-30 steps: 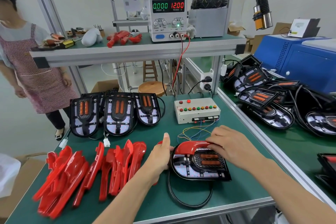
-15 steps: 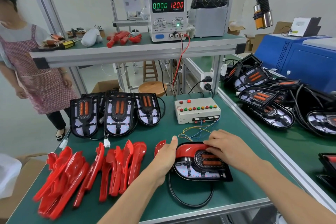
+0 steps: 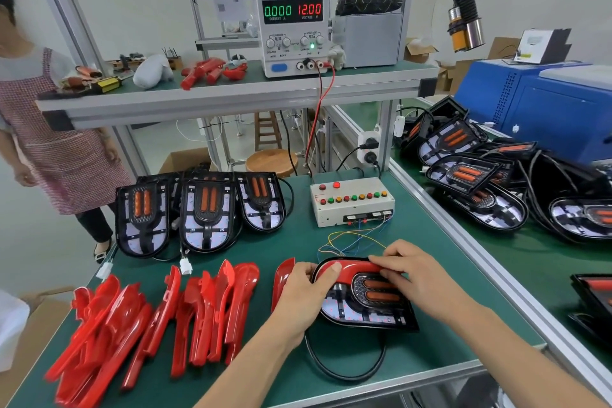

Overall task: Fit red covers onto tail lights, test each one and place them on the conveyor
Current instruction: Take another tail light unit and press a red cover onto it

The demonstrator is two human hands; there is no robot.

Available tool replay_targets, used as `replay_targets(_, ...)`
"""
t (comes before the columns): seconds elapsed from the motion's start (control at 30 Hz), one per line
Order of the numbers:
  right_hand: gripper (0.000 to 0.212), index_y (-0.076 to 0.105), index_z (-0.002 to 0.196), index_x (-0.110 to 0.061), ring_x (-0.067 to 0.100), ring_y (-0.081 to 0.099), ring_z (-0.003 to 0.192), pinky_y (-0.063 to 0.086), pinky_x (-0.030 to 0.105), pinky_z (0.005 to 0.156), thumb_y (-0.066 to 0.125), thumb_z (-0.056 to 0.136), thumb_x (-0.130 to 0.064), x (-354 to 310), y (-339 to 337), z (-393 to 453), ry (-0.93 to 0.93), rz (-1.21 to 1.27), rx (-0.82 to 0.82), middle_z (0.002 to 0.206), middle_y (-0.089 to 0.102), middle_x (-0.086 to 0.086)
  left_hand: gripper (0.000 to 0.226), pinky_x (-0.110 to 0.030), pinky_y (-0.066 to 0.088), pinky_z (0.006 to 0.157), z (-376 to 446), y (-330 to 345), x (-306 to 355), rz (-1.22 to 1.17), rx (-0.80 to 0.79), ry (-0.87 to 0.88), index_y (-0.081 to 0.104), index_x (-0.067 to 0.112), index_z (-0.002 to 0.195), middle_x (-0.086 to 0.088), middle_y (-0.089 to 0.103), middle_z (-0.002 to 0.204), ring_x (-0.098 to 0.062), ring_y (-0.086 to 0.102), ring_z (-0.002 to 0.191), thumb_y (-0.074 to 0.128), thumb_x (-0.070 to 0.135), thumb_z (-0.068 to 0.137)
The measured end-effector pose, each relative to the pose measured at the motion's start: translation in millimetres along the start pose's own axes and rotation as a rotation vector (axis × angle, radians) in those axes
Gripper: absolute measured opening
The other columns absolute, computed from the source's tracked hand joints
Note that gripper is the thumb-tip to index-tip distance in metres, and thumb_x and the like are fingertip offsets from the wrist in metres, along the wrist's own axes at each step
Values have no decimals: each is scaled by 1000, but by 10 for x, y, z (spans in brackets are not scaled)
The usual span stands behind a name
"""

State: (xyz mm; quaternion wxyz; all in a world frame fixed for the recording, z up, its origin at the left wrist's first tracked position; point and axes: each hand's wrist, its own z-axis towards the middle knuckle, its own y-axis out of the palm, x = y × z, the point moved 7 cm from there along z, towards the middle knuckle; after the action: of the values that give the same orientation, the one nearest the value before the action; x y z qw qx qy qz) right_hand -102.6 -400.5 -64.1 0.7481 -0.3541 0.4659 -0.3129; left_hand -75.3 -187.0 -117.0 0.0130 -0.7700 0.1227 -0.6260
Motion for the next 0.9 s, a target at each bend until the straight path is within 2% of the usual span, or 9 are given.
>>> replay_targets(0.17,24,76,115,-23,0,59,97,44,16,90,71,94,-14,103,-25,-50,132,92,101,100,61,-16,29,-13,49,75,-30,10,64,-22,8,61,63,24,109,6,74,104,-4,70,93,75,43,90)
replay_targets(0.27,15,79,99,-30,-1,60,95,40,11,81,75,90,-18,184,3,-106,263,188,174,98,64,-15,17,-7,49,71,-46,16,117,2,2,129,68,27,107,13,76,97,4,70,87,73,36,93)
replay_targets(0.33,17,78,93,-36,-4,59,95,39,8,76,76,89,-20,252,52,-155,373,303,221,100,63,-14,13,-7,49,71,-64,23,139,-13,-8,159,69,28,106,20,76,95,4,70,87,72,33,94)
replay_targets(0.4,21,77,88,-40,-5,61,95,40,7,80,76,89,-20,320,95,-199,465,410,281,102,64,-12,12,-7,49,71,-81,21,146,-31,-9,177,69,27,106,22,75,95,2,70,87,71,32,95)
replay_targets(0.5,11,75,92,-31,4,69,91,52,27,91,78,88,-21,418,192,-271,603,610,362,100,73,-6,14,-9,49,72,-96,13,141,-44,3,205,69,27,107,21,75,96,1,70,87,72,29,94)
replay_targets(0.63,26,65,115,-18,33,73,99,56,52,95,74,91,-20,462,425,-298,765,1068,335,109,75,13,16,-10,50,77,-128,10,154,-50,-6,243,67,30,109,23,73,101,2,69,92,72,28,94)
replay_targets(0.7,29,66,120,-14,39,73,99,58,54,90,71,91,-20,434,461,-286,782,1224,261,109,75,18,16,-8,49,78,-149,12,173,-51,-21,270,66,32,109,23,73,102,3,69,93,72,28,95)
replay_targets(0.77,30,70,119,-9,39,73,100,61,48,84,67,92,-21,370,449,-264,752,1290,185,110,74,22,17,-7,49,80,-166,14,190,-51,-38,290,67,34,112,23,73,104,3,68,97,70,27,96)
replay_targets(0.9,23,72,112,-19,37,74,92,60,45,73,52,101,-16,286,436,-247,728,1355,211,107,75,20,26,-18,53,93,-192,60,197,-79,-124,277,66,39,124,17,72,116,-4,68,109,64,27,101)
